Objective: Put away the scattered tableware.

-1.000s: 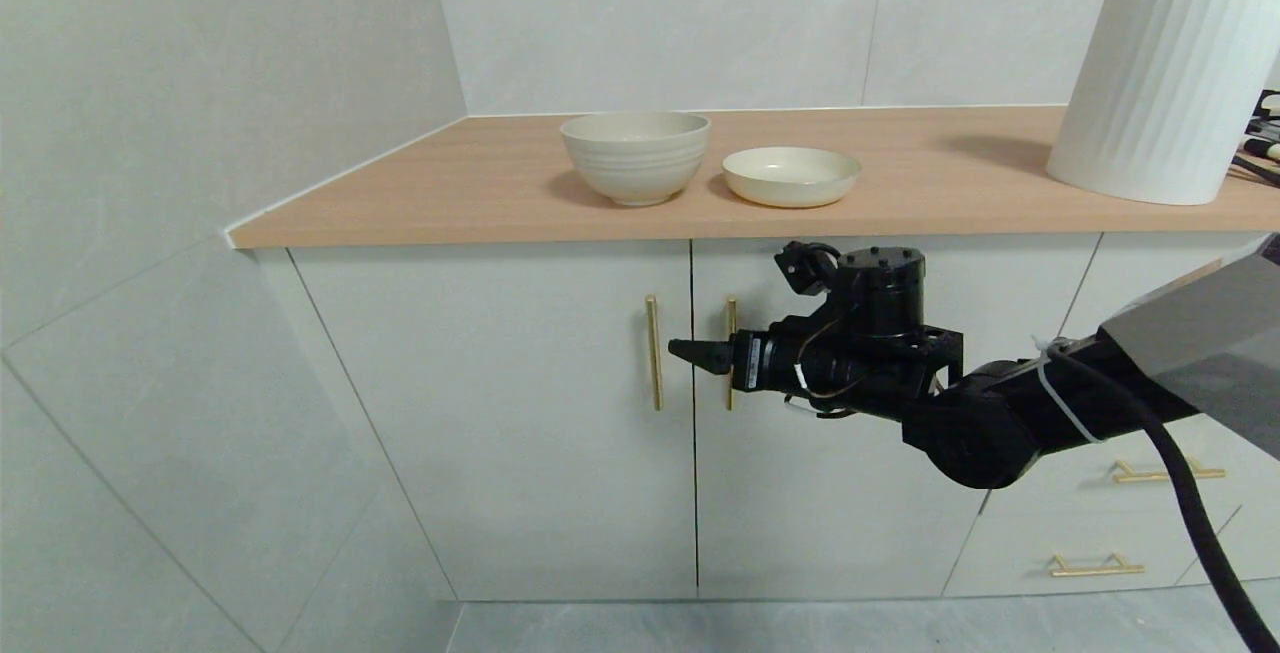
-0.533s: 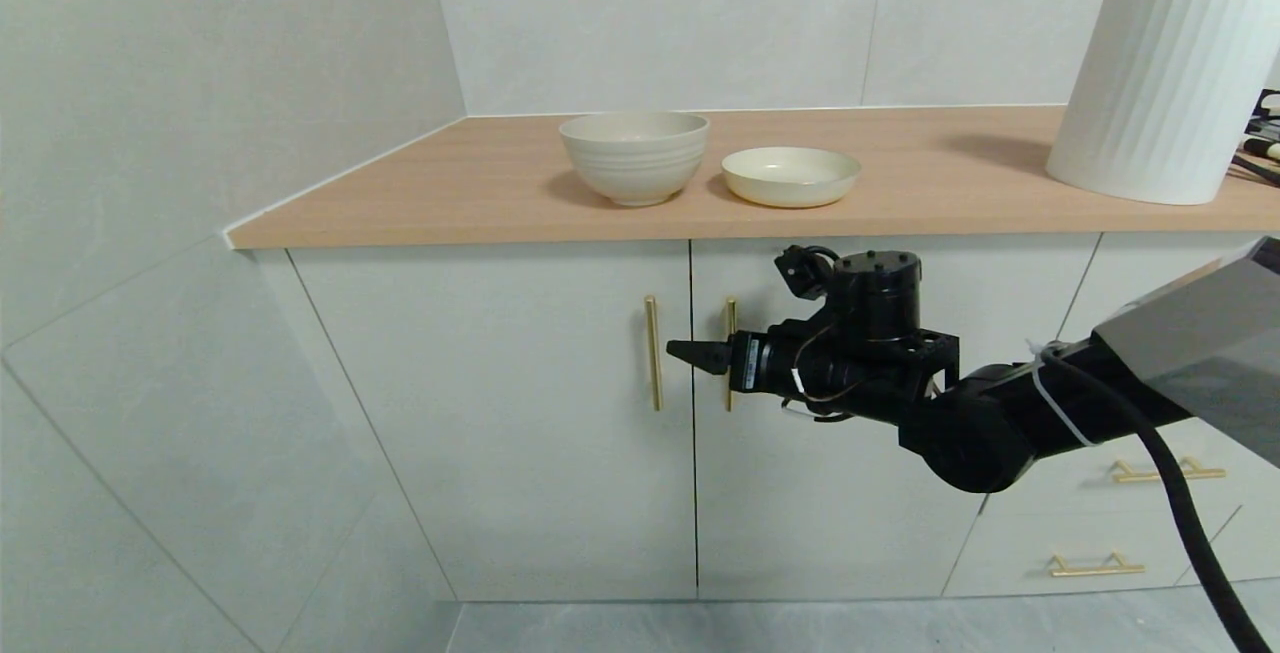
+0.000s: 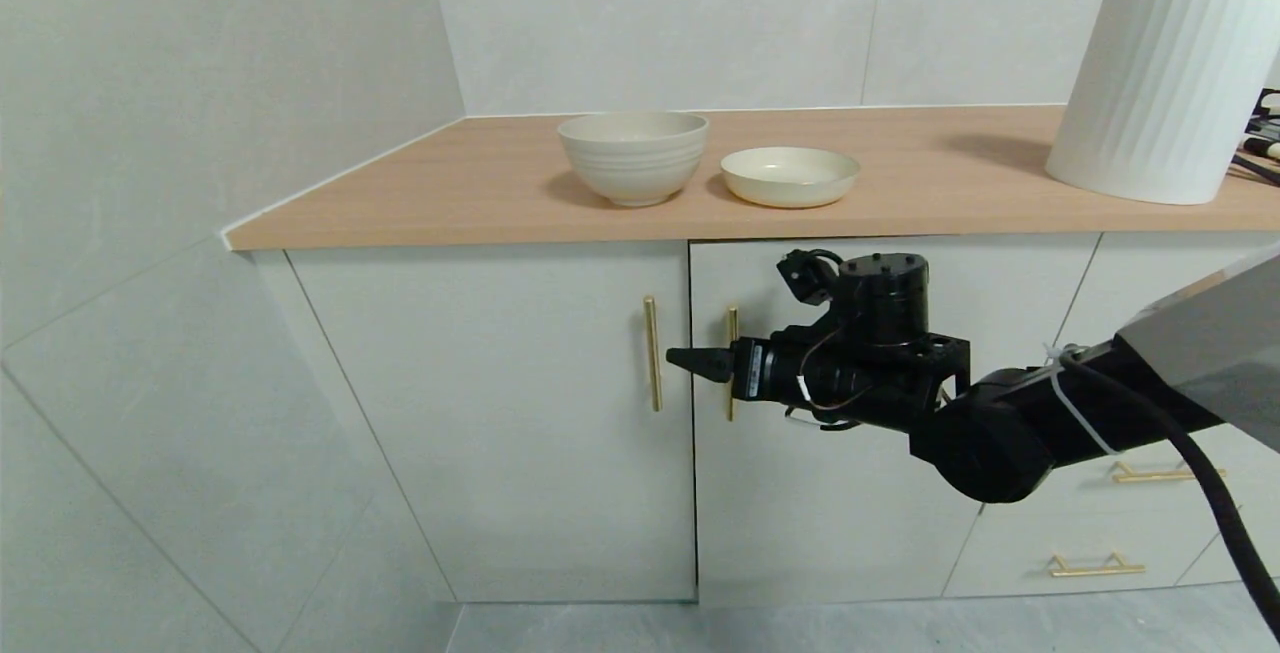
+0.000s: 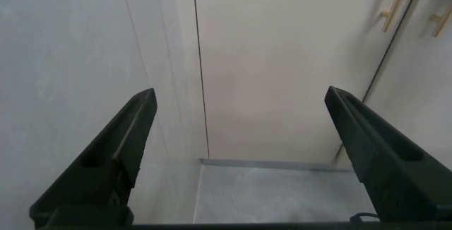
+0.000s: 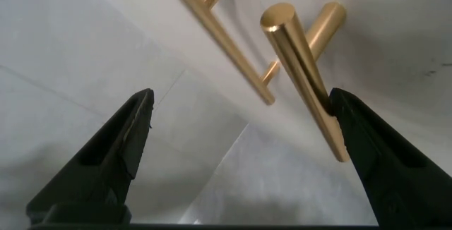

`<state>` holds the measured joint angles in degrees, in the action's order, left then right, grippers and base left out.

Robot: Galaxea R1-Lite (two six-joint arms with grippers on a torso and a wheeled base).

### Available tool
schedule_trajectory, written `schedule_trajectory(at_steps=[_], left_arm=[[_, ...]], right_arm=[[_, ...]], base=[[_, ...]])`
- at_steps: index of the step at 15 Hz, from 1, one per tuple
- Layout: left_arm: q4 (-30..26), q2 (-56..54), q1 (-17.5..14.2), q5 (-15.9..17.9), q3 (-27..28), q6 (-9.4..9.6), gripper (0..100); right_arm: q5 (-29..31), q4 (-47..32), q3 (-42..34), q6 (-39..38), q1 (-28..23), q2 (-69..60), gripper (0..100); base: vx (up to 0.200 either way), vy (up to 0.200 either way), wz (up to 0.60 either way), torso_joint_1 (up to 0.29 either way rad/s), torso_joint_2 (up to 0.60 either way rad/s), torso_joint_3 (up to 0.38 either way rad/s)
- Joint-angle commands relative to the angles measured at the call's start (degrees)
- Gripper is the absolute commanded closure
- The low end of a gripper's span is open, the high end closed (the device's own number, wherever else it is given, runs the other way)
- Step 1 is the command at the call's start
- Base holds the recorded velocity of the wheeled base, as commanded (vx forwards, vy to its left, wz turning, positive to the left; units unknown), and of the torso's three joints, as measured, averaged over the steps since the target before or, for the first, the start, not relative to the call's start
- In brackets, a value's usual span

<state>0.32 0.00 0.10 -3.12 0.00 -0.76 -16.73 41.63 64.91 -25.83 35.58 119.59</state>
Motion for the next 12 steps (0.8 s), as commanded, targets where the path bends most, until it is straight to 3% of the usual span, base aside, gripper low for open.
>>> schedule_trajectory(at_steps=[1,7,12], left_arm=[[0.0,0.1,0.0,0.0,0.0,-0.04,0],[0.0,0.1,0.0,0.0,0.0,0.05,0],[0.0,0.1,0.0,0.0,0.0,0.05,0]], right_arm=[[-2.3,0.4,-2.7,-0.4,0.1,-2.8,0],[-7.9,0.6,-10.6,-0.6,0.5,-7.5,0],[-11.1,5.9,-20.4,-0.4,0.6,-12.7,0]], base=[[0.0,0.0,0.0,0.0,0.0,0.0],[0.0,0.0,0.0,0.0,0.0,0.0],[0.0,0.0,0.0,0.0,0.0,0.0]])
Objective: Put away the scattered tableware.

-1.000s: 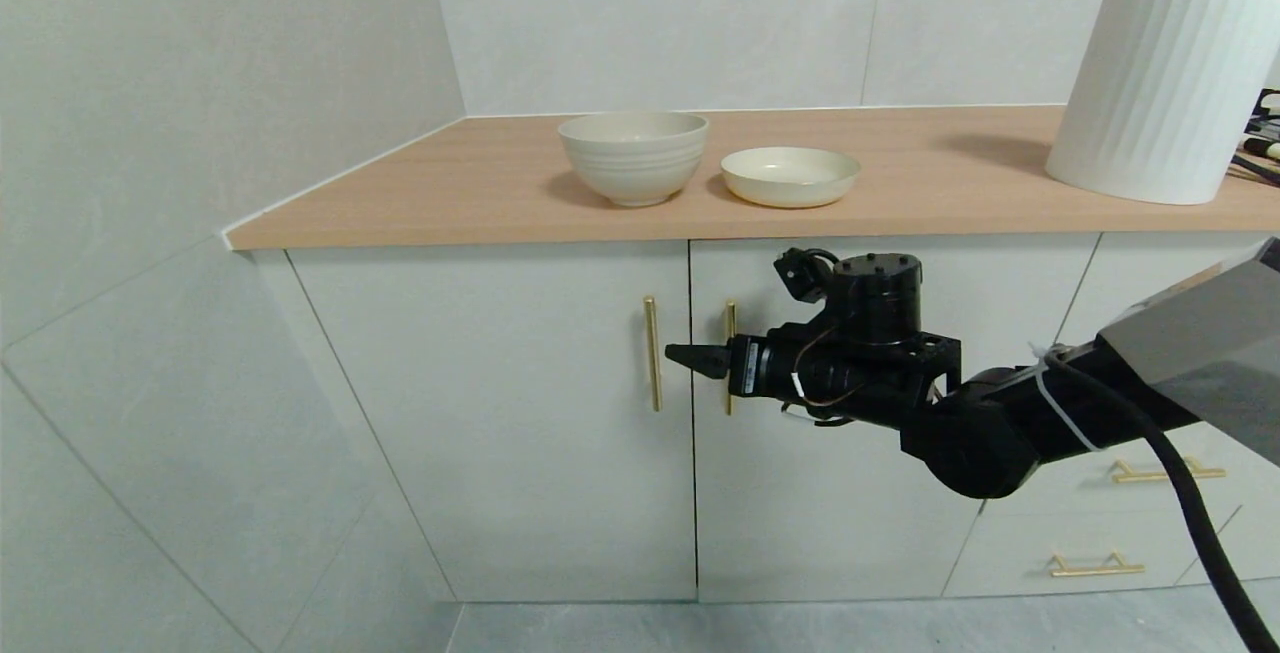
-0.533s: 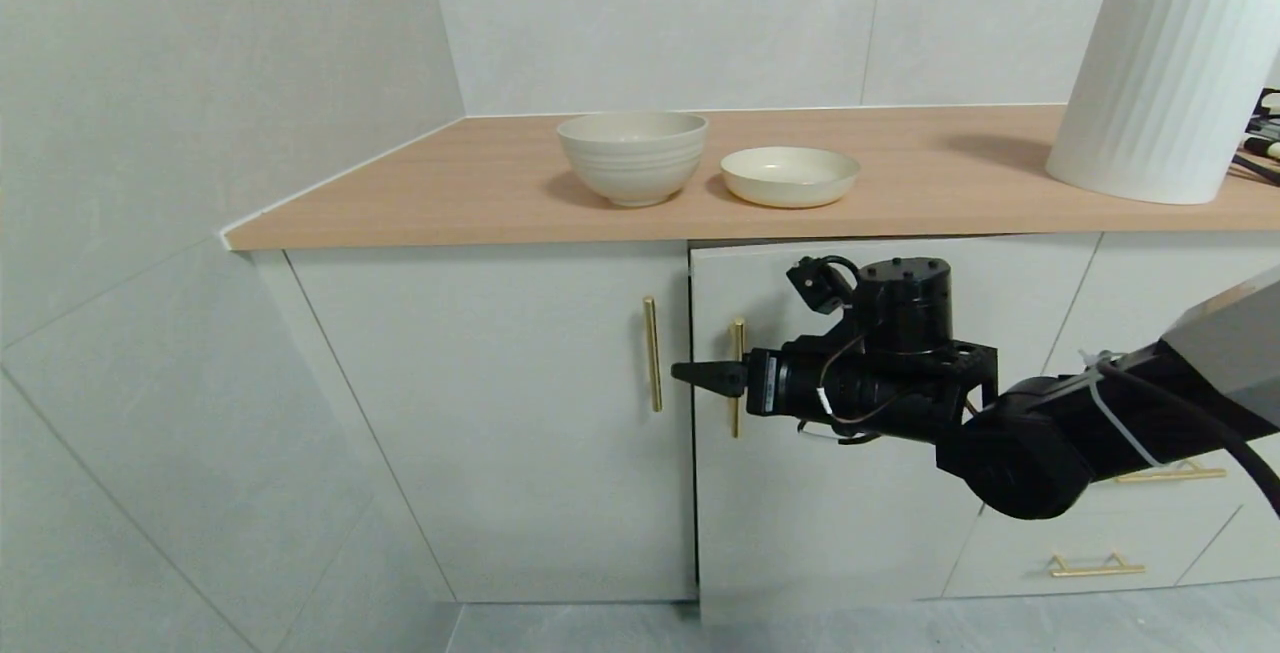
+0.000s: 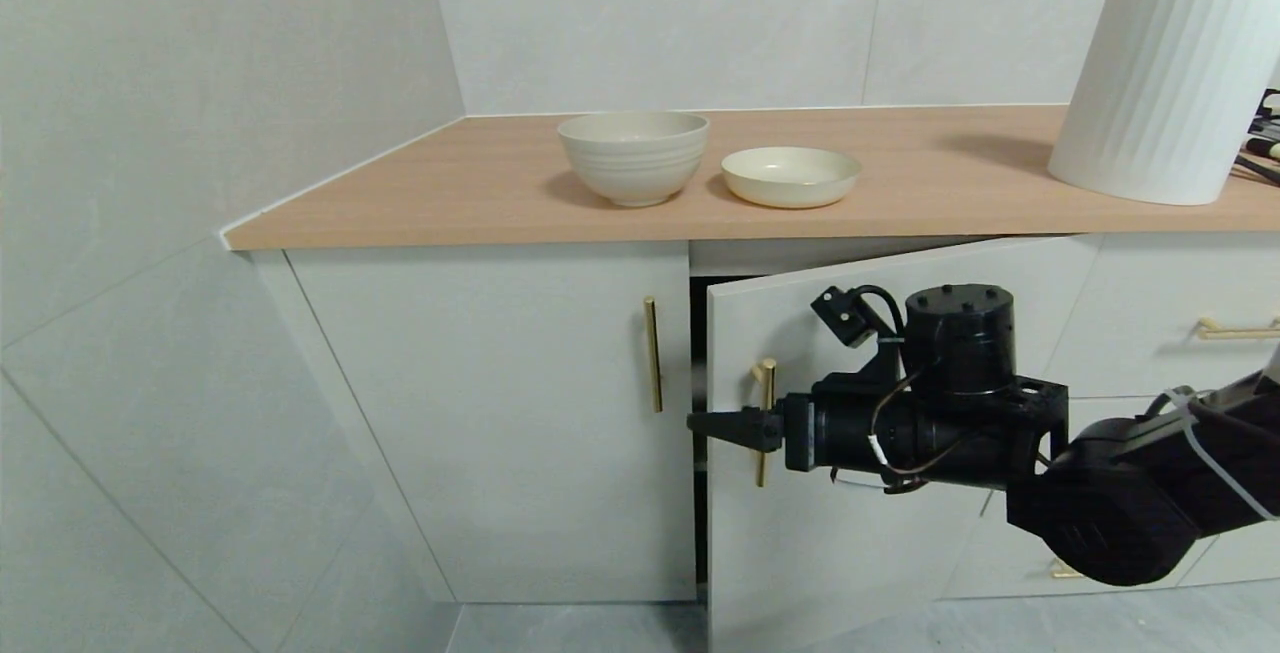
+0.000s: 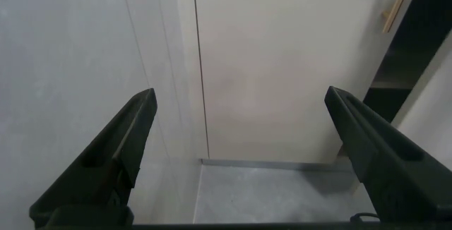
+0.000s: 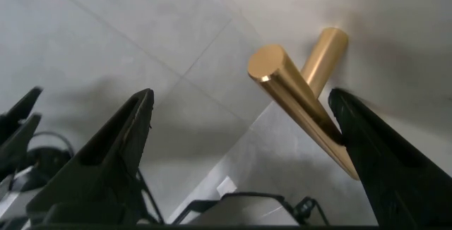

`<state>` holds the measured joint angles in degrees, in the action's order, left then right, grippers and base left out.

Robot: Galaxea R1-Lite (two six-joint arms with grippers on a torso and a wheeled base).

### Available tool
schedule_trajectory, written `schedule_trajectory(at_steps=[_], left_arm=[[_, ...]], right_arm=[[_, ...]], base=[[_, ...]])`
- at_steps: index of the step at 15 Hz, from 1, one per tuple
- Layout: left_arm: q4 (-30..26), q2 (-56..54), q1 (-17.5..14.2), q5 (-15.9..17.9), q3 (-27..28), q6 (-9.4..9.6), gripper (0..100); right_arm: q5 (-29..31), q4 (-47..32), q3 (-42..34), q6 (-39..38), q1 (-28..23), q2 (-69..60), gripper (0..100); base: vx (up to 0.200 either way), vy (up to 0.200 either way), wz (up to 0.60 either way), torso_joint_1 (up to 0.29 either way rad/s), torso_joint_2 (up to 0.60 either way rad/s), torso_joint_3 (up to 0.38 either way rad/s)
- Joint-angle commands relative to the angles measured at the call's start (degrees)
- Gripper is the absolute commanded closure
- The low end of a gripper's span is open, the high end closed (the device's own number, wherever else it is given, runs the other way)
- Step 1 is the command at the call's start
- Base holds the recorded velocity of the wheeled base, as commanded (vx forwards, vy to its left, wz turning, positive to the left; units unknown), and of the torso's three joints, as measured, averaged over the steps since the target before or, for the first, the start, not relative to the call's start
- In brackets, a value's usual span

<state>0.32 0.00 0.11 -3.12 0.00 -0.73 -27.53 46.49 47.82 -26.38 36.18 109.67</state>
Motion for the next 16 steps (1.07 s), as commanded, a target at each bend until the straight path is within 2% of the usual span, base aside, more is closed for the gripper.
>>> schedule_trajectory(at_steps=[1,3,10,11,13,16], left_arm=[[0.0,0.1,0.0,0.0,0.0,0.03,0],[0.0,0.1,0.0,0.0,0.0,0.03,0],[0.0,0.1,0.0,0.0,0.0,0.82,0],[0.2,0.1,0.0,0.2,0.0,1.61,0],[-0.6,0.2,0.0,3.8,4.2,2.4,0],[-9.8,9.6,0.2,16.5,17.2,2.4,0]], right_arm=[[-1.0,2.7,-4.8,-0.1,0.1,-3.8,0],[-2.2,6.6,-6.6,0.0,0.2,-5.2,0],[-2.3,6.9,-8.5,0.0,0.2,-6.1,0],[-2.3,6.9,-9.0,-0.1,0.2,-6.0,0],[-2.3,6.9,-9.2,-0.1,0.3,-5.8,0],[-2.3,6.9,-9.6,-0.2,0.3,-5.7,0]], base=[[0.0,0.0,0.0,0.0,0.0,0.0],[0.0,0.0,0.0,0.0,0.0,0.0],[0.0,0.0,0.0,0.0,0.0,0.0],[0.0,0.0,0.0,0.0,0.0,0.0],[0.0,0.0,0.0,0.0,0.0,0.0],[0.0,0.0,0.0,0.0,0.0,0.0]])
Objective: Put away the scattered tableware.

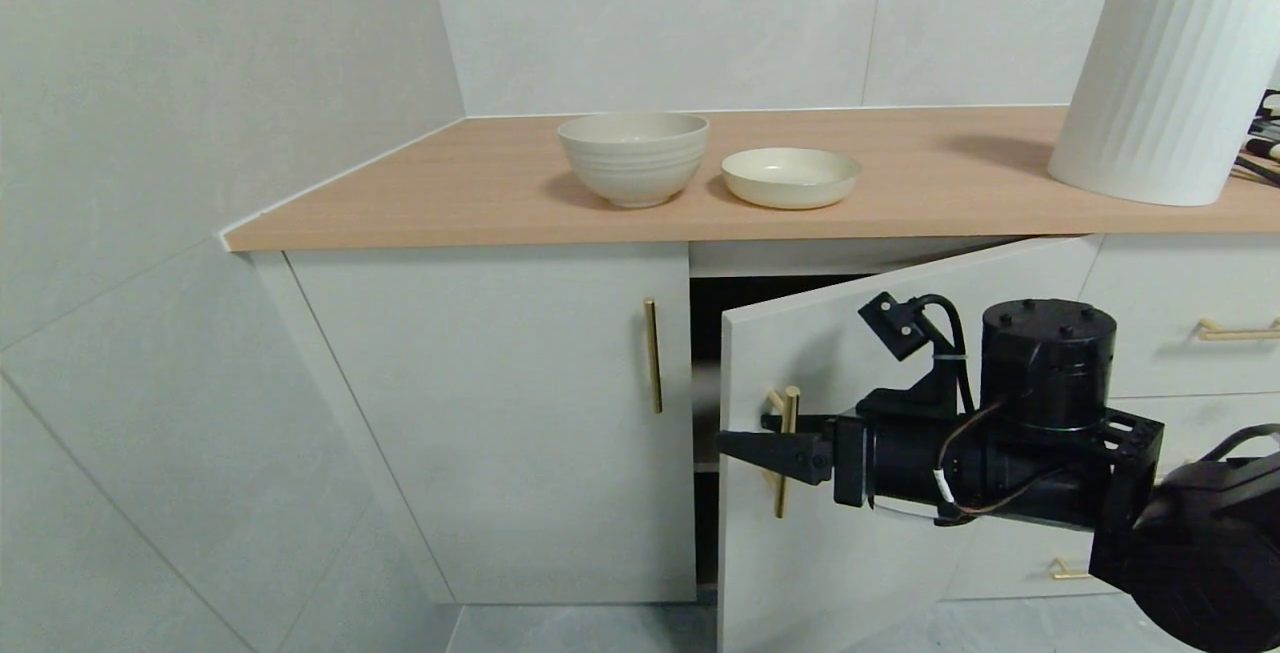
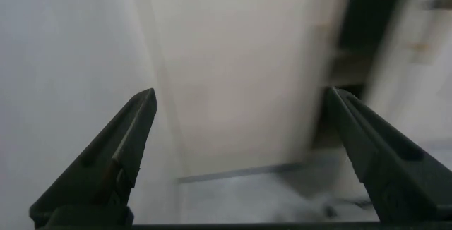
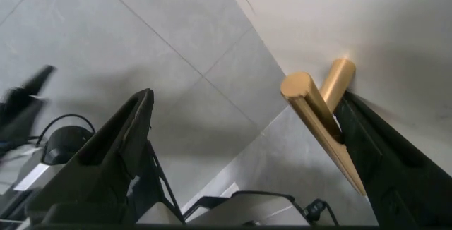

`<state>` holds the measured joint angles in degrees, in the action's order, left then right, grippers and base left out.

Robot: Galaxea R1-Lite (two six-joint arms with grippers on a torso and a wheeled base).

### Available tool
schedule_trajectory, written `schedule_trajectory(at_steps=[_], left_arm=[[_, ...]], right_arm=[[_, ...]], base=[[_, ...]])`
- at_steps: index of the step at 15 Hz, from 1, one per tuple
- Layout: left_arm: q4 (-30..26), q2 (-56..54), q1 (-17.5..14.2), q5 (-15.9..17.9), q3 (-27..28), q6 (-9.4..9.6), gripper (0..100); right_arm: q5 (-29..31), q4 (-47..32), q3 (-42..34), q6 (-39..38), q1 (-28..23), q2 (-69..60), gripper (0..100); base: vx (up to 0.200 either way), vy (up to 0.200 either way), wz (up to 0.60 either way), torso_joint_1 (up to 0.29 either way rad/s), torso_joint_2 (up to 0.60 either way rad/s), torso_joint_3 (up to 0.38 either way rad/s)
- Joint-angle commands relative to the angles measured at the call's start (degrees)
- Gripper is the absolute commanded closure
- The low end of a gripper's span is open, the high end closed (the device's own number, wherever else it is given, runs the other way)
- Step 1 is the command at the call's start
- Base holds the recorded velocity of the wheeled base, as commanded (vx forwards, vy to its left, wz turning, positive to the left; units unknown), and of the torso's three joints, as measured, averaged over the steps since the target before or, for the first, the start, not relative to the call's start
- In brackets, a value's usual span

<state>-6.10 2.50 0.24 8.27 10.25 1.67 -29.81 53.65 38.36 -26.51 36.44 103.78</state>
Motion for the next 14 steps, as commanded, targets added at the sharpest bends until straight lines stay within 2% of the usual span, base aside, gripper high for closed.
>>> schedule_trajectory(at_steps=[1,2,3,6,7,8,9,10,11,12,14], left_arm=[[-4.0,9.8,0.1,7.0,8.8,0.0,0],[-4.1,19.7,0.1,12.6,15.5,0.0,0],[-4.0,25.9,0.1,15.5,19.6,0.0,0],[-4.0,40.1,1.2,24.0,26.7,0.0,0],[-3.8,45.0,3.1,25.3,27.6,0.09,0],[-3.1,47.3,4.6,25.3,27.8,0.0,0],[-0.8,51.3,7.4,25.3,27.5,-0.26,0],[-0.7,51.6,7.8,25.3,27.4,-0.35,0],[0.5,55.9,11.8,25.3,26.4,-0.53,0],[0.5,57.8,14.0,25.3,25.9,-0.62,0],[0.7,61.2,16.6,25.3,24.3,-0.53,0]], right_arm=[[0.0,-0.2,-0.1,0.0,0.0,0.1,0],[0.0,-0.2,0.0,0.0,0.1,0.0,0],[0.0,-0.1,0.0,0.0,0.1,0.0,0],[0.0,2.2,-0.1,-0.1,0.1,0.4,0],[0.0,2.3,0.0,-0.1,0.1,0.8,0],[0.0,2.3,0.0,-0.1,0.1,1.1,0],[0.0,3.0,0.6,-0.1,0.1,1.9,0],[0.0,3.0,0.7,-0.1,0.2,2.0,0],[0.1,6.8,1.3,-0.6,1.5,4.1,0],[0.3,8.9,1.2,-1.3,1.9,4.9,0],[0.3,10.0,1.1,-1.8,2.0,5.3,0]], base=[[0.0,0.0,0.0,0.0,0.0,0.0],[0.0,0.0,0.0,0.0,0.0,0.0],[0.0,0.0,0.0,0.0,0.0,0.0],[0.0,0.0,0.0,0.0,0.0,0.0],[0.0,0.0,0.0,0.0,0.0,0.0],[0.0,0.0,0.0,0.0,0.0,0.0],[0.0,0.0,0.0,0.0,0.0,0.0],[0.0,0.0,0.0,0.0,0.0,0.0],[0.0,0.0,0.0,0.0,0.0,0.0],[0.0,0.0,0.0,0.0,0.0,0.0],[0.0,0.0,0.0,0.0,0.0,0.0]])
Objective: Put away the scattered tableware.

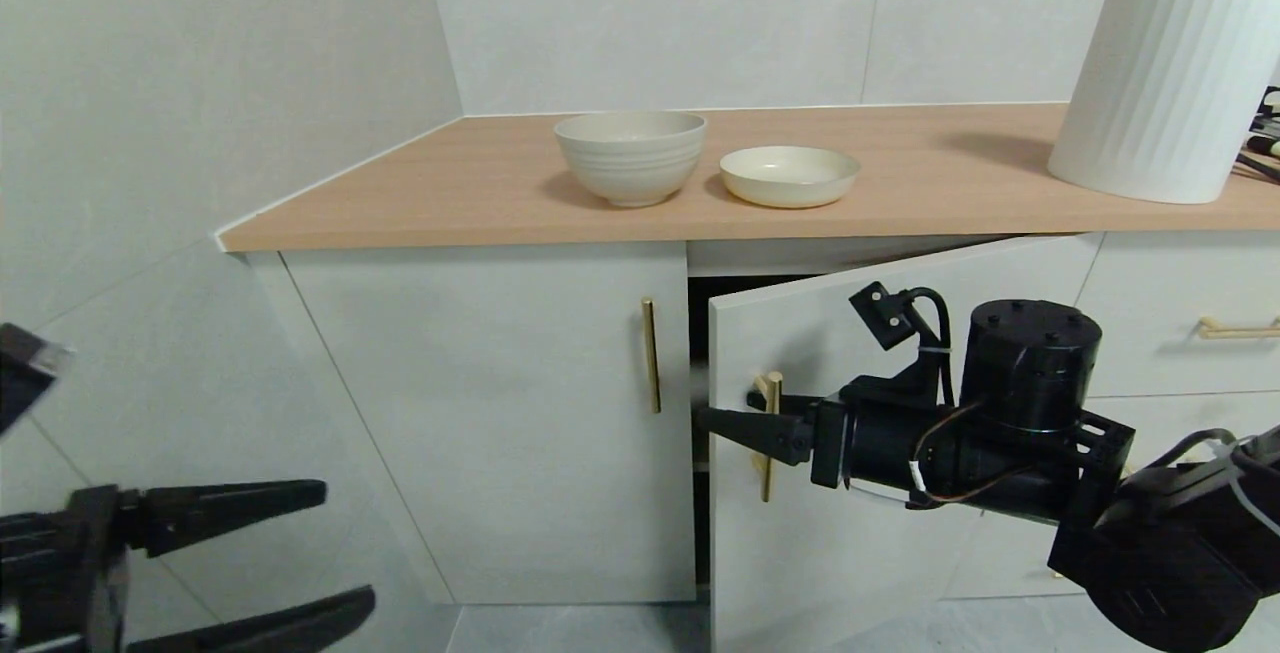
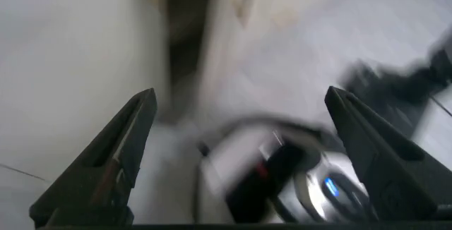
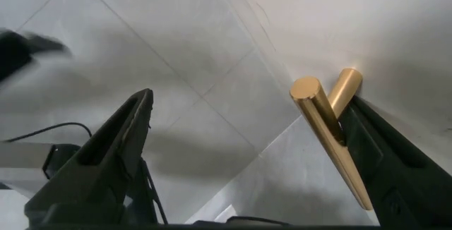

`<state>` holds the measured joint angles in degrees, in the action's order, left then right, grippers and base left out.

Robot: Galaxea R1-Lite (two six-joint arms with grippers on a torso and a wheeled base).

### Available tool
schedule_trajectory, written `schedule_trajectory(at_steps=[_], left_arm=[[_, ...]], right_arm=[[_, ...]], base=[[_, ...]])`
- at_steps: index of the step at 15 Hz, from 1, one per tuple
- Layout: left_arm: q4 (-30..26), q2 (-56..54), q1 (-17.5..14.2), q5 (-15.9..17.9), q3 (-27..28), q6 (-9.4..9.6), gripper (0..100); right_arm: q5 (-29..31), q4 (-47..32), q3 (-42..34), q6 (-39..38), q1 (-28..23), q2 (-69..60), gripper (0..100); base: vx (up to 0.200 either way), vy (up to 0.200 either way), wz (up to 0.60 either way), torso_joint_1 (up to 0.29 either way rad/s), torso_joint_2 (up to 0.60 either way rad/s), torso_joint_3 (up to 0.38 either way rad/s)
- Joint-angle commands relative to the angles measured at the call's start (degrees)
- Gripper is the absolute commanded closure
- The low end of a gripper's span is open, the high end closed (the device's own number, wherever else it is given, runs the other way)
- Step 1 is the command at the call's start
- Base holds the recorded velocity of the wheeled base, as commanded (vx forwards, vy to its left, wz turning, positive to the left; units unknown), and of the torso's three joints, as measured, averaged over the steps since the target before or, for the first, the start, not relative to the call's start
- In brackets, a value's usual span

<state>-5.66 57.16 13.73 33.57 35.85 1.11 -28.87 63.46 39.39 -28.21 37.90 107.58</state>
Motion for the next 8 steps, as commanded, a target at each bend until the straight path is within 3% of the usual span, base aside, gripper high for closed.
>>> schedule_trajectory(at_steps=[1,3,4,5,6,8], left_arm=[[1.1,8.1,4.3,0.0,-1.8,-0.05,0],[3.1,9.9,5.2,0.0,-2.7,-0.14,0],[5.4,11.1,6.3,0.0,-3.6,-1.2,0],[6.6,11.5,6.9,0.0,-3.8,-2.25,100],[9.3,12.2,7.5,0.0,-3.9,-4.8,100],[12.6,13.8,7.5,-0.1,-3.9,-6.12,100]], right_arm=[[-0.7,0.2,0.2,-0.2,0.5,1.5,0],[-0.7,0.3,0.1,-0.2,0.5,1.4,0],[-0.7,0.3,0.1,-0.2,0.5,1.5,0],[-0.7,0.3,0.1,-0.2,0.4,1.6,0],[-0.7,0.3,0.1,-0.3,0.5,1.6,0],[-0.7,0.3,0.0,-0.3,0.5,1.6,0]], base=[[0.0,0.0,0.0,0.0,0.0,0.0],[0.0,0.0,0.0,0.0,0.0,0.0],[0.0,0.0,0.0,0.0,0.0,0.0],[0.0,0.0,0.0,0.0,0.0,0.0],[0.0,0.0,0.0,0.0,0.0,0.0],[0.0,0.0,0.0,0.0,0.0,0.0]])
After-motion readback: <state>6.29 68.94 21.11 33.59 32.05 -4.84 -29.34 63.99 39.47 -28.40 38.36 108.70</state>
